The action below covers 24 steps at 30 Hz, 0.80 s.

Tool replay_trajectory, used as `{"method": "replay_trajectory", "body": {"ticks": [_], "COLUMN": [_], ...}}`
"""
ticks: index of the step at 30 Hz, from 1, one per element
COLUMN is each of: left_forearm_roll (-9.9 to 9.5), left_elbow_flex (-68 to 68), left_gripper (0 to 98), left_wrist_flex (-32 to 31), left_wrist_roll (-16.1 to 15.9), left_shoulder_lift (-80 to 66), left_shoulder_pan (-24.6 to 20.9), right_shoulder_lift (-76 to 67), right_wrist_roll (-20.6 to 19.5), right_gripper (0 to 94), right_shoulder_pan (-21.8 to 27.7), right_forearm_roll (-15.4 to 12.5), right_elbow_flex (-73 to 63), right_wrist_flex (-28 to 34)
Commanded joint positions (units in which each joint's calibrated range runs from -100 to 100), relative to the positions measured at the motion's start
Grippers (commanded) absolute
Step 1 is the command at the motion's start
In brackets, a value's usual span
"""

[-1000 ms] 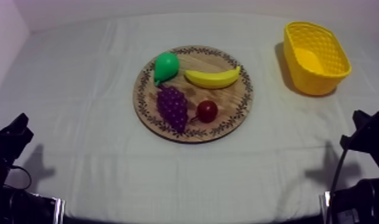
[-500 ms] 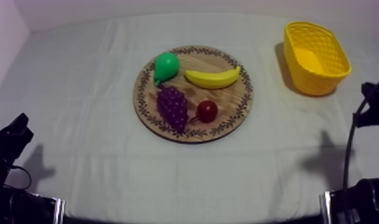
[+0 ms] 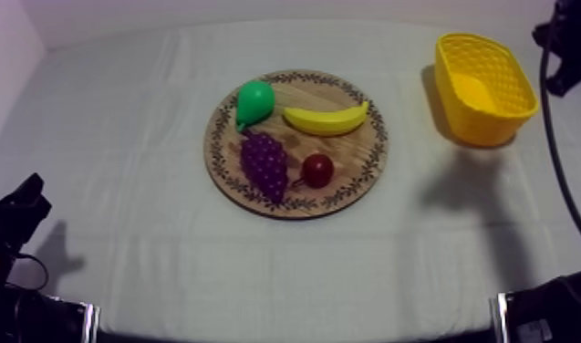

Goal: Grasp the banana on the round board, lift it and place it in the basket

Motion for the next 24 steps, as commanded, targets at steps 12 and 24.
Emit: {"method": "replay_trajectory", "body": {"ticks": [12, 24], "left_forearm_roll": [0.00, 0.00], "left_elbow_flex": [0.02, 0.02], "left_gripper": [0.1, 0.1], "left_wrist_flex": [0.01, 0.01], "left_wrist_roll": [0.01, 0.00], "left_shoulder_lift": [-0.03, -0.03], "left_shoulder_pan": [-0.01, -0.01], "right_shoulder_lift": [22.09, 31.70], "right_wrist_roll": [-0.94, 1.82], "right_gripper": [0.4, 0.5], "right_shoulder_pan": [-11.50, -19.68], "right_forearm_roll": [3.85, 5.76], "right_elbow_flex": [-25.81, -23.64], "right_wrist_flex": [10.00, 10.52]}}
